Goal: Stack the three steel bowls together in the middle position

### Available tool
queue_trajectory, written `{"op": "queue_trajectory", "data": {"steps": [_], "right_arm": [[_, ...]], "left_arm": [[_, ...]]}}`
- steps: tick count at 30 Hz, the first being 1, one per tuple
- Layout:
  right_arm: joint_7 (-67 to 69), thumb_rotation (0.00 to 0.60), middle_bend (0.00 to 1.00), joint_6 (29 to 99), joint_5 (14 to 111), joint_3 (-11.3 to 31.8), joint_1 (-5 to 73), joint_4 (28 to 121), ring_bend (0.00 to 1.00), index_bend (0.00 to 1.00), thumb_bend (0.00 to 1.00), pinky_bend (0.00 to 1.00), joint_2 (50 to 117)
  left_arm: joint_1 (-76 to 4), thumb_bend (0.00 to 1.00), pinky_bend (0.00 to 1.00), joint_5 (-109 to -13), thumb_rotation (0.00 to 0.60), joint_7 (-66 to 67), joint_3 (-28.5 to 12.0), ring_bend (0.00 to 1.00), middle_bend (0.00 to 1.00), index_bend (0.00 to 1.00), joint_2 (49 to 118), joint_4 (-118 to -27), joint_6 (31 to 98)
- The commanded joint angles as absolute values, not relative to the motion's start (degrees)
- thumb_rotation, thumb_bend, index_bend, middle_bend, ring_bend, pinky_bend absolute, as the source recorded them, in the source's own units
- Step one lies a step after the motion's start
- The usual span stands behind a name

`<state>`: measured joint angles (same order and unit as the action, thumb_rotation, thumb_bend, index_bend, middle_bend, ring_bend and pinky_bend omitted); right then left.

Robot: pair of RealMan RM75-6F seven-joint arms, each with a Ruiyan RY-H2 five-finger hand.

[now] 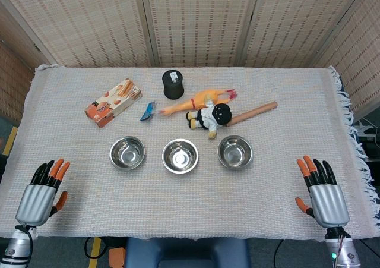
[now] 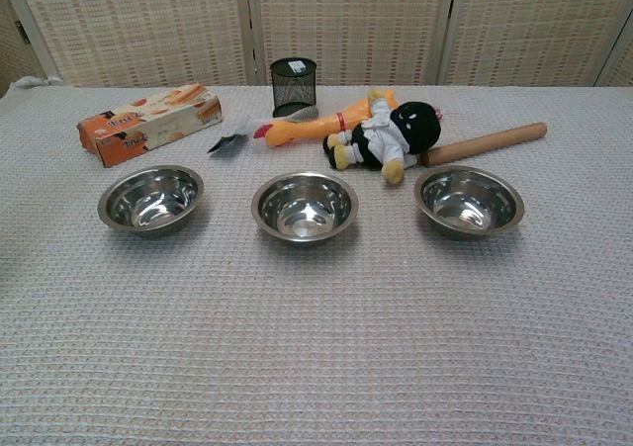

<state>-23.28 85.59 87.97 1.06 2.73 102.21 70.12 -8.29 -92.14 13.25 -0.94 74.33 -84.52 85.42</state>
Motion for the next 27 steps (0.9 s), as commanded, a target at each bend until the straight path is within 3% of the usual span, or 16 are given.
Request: {"op": "queue_trajectory", "data": {"steps": [1,12,18,22,27], "right_arm": [[-23.3,0.6,0.0,85.17,87.51,1.22,2.9,102.0,0.0,0.0,0.11,0.0,70.29],[-23.86,0.6,0.0,84.57,84.64,2.62,3.28,101.46,0.0,0.0,0.11,0.0,70.61],[-23.51,0.6,0.0,84.76,83.32,3.39,3.29,101.33,0.0,0.0,0.11,0.0,70.29],[-23.09,0.6,0.0,85.02,82.89,3.62,3.19,101.5,0.0,0.0,0.11,0.0,69.93],[-22.51,0.6,0.0,85.46,83.2,3.44,2.95,101.96,0.0,0.0,0.11,0.0,69.33]], "left_arm": [[-10.69,0.45,0.12,-92.24,0.6,12.22,-1.52,0.0,0.02,0.0,77.33,-81.86,82.4],[-22.64,0.45,0.12,-92.0,0.6,14.01,-5.53,0.0,0.02,0.01,94.07,-64.44,71.43],[-26.29,0.45,0.12,-90.26,0.6,14.32,-6.13,0.0,0.02,0.12,100.43,-54.76,67.48],[-27.87,0.45,0.12,-90.33,0.6,12.72,-5.93,0.0,0.04,0.32,104.25,-48.34,67.45],[-29.33,0.45,0.12,-92.64,0.6,8.23,-5.68,0.03,0.16,0.64,110.44,-37.88,73.86]]}}
